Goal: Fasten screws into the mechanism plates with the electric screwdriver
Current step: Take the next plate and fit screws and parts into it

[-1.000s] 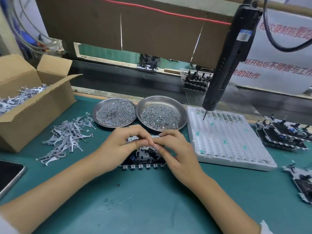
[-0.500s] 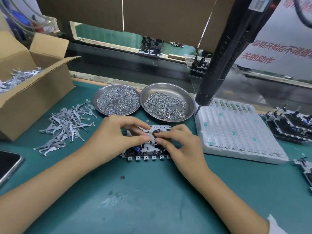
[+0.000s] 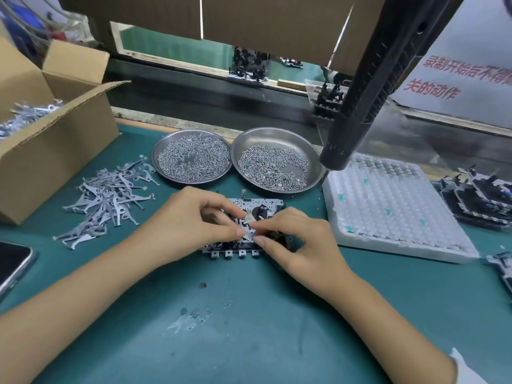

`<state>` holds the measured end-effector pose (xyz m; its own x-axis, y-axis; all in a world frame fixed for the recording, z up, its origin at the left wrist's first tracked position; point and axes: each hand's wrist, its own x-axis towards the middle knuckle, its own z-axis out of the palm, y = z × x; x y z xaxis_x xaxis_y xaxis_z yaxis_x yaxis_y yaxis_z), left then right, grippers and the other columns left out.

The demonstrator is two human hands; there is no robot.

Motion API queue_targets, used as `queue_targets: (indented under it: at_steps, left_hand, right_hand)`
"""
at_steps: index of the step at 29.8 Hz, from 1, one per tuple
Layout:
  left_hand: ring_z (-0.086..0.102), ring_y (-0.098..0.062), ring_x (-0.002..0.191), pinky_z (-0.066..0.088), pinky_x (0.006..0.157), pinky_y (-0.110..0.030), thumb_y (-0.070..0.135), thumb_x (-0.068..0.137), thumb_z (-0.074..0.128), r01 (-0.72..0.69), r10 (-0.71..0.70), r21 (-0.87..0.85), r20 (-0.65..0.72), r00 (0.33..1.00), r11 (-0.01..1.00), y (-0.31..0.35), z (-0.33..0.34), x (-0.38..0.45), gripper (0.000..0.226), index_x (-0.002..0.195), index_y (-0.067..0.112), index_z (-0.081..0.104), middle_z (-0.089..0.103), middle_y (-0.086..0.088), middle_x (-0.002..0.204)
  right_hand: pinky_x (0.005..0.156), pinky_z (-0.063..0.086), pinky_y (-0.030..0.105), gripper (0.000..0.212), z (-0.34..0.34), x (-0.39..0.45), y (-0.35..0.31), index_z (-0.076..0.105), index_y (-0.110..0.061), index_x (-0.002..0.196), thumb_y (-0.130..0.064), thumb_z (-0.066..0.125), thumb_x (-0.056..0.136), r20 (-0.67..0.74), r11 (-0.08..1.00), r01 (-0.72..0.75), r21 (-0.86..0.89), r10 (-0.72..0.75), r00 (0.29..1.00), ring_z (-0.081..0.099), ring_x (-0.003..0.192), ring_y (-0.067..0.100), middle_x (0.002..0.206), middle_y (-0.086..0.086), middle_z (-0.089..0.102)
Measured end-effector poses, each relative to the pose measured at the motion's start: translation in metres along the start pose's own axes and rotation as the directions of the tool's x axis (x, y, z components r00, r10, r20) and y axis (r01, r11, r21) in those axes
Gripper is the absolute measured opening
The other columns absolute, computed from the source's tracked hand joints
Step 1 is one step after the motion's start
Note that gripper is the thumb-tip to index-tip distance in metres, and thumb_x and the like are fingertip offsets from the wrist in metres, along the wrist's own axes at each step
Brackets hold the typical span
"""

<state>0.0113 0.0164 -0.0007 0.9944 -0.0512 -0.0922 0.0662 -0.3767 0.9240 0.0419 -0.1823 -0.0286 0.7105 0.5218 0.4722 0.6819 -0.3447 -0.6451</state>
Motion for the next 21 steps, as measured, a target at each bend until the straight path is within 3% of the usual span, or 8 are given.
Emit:
queue_targets:
  at_steps: [3, 9, 21]
  left_hand:
    - [0.064, -0.005, 0.067, 0.053, 0.067, -0.024, 0.018, 0.073, 0.080, 0.001, -0.001, 0.017, 0.007, 1.000, 1.000, 0.000, 0.001, 0.000, 0.018, 0.087, 0.025, 0.073, 0.073, 0.005, 0.070]
    - [0.062, -0.003, 0.062, 0.051, 0.059, -0.020, 0.016, 0.073, 0.080, -0.008, 0.008, -0.003, 0.016, 1.000, 1.000, 0.002, 0.001, -0.002, 0.019, 0.089, 0.023, 0.072, 0.073, 0.004, 0.071]
    - [0.053, -0.004, 0.056, 0.048, 0.056, -0.015, 0.014, 0.071, 0.081, -0.044, 0.043, 0.024, 0.023, 0.999, 0.999, -0.001, 0.001, 0.000, 0.018, 0.084, 0.023, 0.073, 0.073, 0.002, 0.070]
  right_hand:
    - [0.081, 0.046, 0.024, 0.023, 0.000, 0.000, 0.000, 0.074, -0.008, 0.100, -0.008, 0.075, 0.077, 0.026, 1.000, 0.011, -0.010, -0.011, 1.000, 0.059, 0.082, 0.016, 0.083, 0.000, 0.071]
    - [0.081, 0.047, 0.024, 0.028, 0.001, -0.001, 0.002, 0.072, -0.009, 0.103, -0.006, 0.077, 0.075, 0.038, 0.997, 0.063, -0.045, -0.061, 0.997, 0.059, 0.085, 0.018, 0.086, -0.002, 0.071]
    - [0.074, 0.048, 0.026, 0.024, 0.010, -0.005, 0.000, 0.074, -0.011, 0.098, -0.004, 0.074, 0.075, -0.048, 0.997, 0.027, -0.069, -0.030, 0.998, 0.056, 0.081, 0.013, 0.078, -0.003, 0.068]
